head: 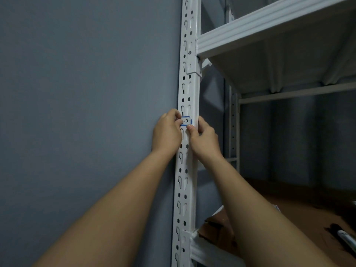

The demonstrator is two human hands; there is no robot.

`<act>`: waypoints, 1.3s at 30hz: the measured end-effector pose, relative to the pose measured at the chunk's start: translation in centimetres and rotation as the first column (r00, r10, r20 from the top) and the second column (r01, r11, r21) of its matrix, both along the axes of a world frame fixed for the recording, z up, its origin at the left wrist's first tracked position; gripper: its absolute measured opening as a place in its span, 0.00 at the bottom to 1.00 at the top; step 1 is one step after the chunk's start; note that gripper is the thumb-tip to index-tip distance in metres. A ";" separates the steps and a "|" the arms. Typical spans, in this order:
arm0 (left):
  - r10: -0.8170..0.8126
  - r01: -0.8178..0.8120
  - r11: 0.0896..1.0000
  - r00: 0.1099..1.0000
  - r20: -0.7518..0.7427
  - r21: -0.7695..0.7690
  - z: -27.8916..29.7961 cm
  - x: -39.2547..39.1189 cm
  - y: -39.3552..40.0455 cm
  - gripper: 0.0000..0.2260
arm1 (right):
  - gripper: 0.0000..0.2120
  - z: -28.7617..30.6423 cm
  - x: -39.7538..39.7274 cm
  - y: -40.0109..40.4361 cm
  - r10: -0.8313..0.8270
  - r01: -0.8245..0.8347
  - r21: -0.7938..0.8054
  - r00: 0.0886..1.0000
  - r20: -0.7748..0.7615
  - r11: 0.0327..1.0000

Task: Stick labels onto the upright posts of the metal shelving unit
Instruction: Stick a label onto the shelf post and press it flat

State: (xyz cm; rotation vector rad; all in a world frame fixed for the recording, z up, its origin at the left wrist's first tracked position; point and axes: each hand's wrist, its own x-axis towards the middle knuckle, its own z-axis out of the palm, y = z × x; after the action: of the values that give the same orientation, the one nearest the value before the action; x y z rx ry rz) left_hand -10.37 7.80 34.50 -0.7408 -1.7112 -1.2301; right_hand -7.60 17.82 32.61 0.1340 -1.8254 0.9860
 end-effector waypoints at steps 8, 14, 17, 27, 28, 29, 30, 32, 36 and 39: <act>0.096 -0.097 0.995 0.995 -0.026 -0.024 -0.6 0.4 0.3 0.05 | 0.17 -0.1 -0.1 -0.4 -0.021 0.021 -0.004 0.999 0.040 1.000; 0.038 -0.039 0.999 0.999 -0.039 -0.004 -1.0 0.1 0.2 0.04 | 0.17 0.0 -0.2 -0.4 -0.038 0.039 -0.012 0.997 0.064 0.999; 0.000 0.000 1.000 1.000 -0.018 -0.024 -0.5 -0.1 -0.1 0.02 | 0.15 -0.1 -0.1 -0.3 -0.045 0.045 -0.001 0.998 0.051 0.999; 0.059 -0.057 0.996 0.998 0.028 -0.069 -0.2 0.4 -0.2 0.02 | 0.16 0.0 0.3 -0.7 -0.062 0.062 -0.001 0.996 0.071 0.998; 0.051 -0.049 0.997 0.998 0.033 -0.057 -0.3 0.4 -0.1 0.02 | 0.16 0.0 0.4 -0.8 -0.063 0.063 -0.003 0.995 0.074 0.998; 0.050 -0.049 0.998 0.998 0.036 -0.048 -0.5 0.4 -0.1 0.04 | 0.16 -0.1 0.4 -0.8 -0.063 0.063 -0.005 0.995 0.075 0.998; 0.046 -0.045 0.998 0.998 0.037 -0.040 -0.7 0.4 0.0 0.05 | 0.16 -0.1 0.4 -0.8 -0.063 0.063 -0.008 0.995 0.073 0.998; 0.016 -0.015 1.000 0.999 0.035 -0.016 -1.0 0.3 0.1 0.05 | 0.15 -0.1 0.4 -0.8 -0.069 0.070 -0.008 0.995 0.076 0.998; -0.026 0.026 1.000 0.999 0.039 -0.004 -1.0 0.4 -0.1 0.04 | 0.17 -0.1 0.2 -0.8 -0.080 0.080 -0.001 0.994 0.072 0.997; -0.035 0.036 0.999 0.998 0.052 -0.021 -0.6 0.5 -0.3 0.03 | 0.15 -0.1 0.3 -0.8 -0.084 0.084 0.006 0.994 0.064 0.996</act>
State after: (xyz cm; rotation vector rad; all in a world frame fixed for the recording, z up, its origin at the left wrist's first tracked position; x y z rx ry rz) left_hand -9.86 7.51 33.86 -0.7617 -1.7628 -1.2664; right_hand -7.29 17.06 32.50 0.0272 -1.8761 0.9377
